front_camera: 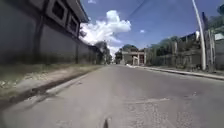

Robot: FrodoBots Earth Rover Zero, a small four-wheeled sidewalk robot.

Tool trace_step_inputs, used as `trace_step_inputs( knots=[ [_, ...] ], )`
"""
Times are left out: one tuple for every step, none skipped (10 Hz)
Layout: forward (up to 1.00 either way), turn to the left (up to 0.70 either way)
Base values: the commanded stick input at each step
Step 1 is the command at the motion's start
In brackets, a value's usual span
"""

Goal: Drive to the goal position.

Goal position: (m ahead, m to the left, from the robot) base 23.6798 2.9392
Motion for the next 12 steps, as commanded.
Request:
trace_step_inputs(
  knots=[
    [1.0, 0.01],
    [1.0, 0.01],
    [1.0, 0.01],
    [1.0, 0.01],
    [1.0, 0.01],
    [1.0, 0.01],
    [1.0, 0.01],
    [1.0, 0.01],
    [1.0, 0.01],
    [1.0, 0.01],
    [1.0, 0.01],
    [1.0, 0.01]
  ],
)
